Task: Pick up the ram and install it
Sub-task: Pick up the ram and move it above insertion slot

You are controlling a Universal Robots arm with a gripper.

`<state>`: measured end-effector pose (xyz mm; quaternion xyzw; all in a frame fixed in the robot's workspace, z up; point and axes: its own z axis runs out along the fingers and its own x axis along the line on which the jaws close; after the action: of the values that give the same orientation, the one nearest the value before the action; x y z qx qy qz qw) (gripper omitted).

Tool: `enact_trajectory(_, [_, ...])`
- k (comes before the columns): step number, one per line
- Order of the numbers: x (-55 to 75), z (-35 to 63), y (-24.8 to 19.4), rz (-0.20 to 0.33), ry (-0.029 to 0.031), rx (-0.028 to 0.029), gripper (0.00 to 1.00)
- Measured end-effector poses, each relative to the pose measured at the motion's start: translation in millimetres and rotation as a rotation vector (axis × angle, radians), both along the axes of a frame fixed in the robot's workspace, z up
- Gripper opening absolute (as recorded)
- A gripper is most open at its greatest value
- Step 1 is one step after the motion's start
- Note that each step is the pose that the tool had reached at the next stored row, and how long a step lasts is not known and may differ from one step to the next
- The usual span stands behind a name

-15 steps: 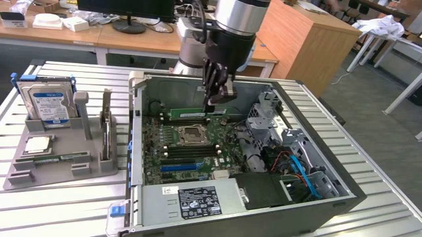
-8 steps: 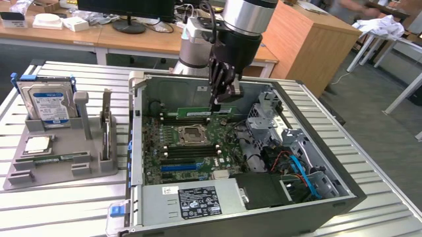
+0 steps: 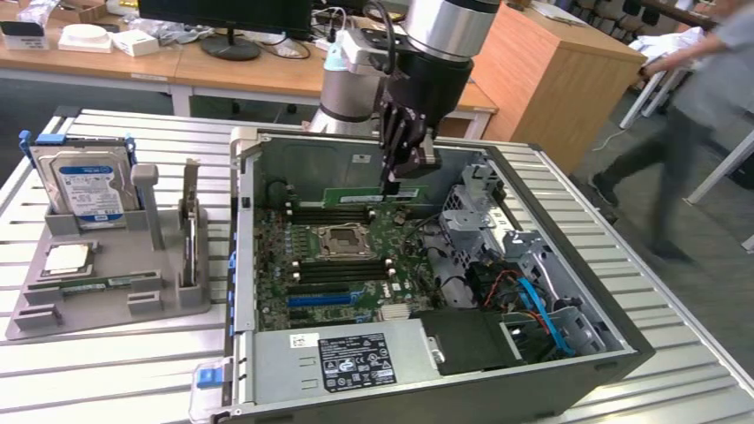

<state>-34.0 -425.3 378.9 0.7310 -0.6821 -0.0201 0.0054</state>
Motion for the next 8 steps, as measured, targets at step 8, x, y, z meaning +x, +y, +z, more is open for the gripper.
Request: enact_trajectory(8, [17.5,-0.1,1.3,0.0,0.0,0.0,0.12])
